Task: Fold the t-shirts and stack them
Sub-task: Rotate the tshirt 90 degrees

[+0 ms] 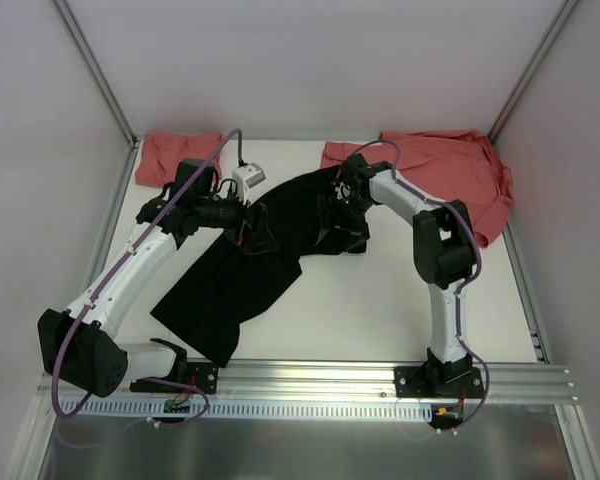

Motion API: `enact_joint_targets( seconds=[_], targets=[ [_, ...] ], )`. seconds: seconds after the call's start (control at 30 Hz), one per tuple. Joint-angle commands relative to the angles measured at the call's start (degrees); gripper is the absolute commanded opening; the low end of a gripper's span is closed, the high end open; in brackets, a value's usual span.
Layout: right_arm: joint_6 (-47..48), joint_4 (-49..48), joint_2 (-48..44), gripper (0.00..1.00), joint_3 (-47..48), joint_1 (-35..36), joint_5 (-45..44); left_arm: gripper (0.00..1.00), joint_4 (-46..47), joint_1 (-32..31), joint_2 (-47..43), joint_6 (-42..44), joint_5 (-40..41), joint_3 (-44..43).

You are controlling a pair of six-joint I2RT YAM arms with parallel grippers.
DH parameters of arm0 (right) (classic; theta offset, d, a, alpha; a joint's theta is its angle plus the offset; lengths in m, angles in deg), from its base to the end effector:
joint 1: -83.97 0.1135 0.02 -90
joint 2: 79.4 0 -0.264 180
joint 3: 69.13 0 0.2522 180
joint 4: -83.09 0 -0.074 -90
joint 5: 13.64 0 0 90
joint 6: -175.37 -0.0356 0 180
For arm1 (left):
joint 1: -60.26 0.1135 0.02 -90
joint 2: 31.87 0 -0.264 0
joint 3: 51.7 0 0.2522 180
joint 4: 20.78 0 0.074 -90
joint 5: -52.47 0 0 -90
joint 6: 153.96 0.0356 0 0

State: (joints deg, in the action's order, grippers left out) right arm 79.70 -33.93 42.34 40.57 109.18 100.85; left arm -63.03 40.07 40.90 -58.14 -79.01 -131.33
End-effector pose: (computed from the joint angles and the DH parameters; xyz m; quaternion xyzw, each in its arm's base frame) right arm 0.3855 0.1978 0.1826 -0.1917 0.9502 0.2366 0.0668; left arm 0.2493 -0.1168 0.3375 0.3453 0.7731 -0.3659 0.3863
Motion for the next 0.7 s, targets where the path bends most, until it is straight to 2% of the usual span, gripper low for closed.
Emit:
enact_joint_targets(
  seconds=[0.0, 0.53, 0.67],
  targets=[
    [0.93, 0.45, 1.83, 1.0, 5.03, -0.25, -1.46, 0.99, -2.44, -0.03, -1.93, 2.52, -0.01, -2.86],
    [1.98, 5.02, 7.29, 0.99, 7.77, -8.25, -13.93, 0.99, -6.84, -0.03, 0.26, 3.76, 2.45, -7.26],
    [2.24, 5.54, 11.4, 0.99, 13.89, -10.18, -14.47, 0.99, -7.63, -0.03, 0.35, 3.32, 2.89, -7.52]
  ],
)
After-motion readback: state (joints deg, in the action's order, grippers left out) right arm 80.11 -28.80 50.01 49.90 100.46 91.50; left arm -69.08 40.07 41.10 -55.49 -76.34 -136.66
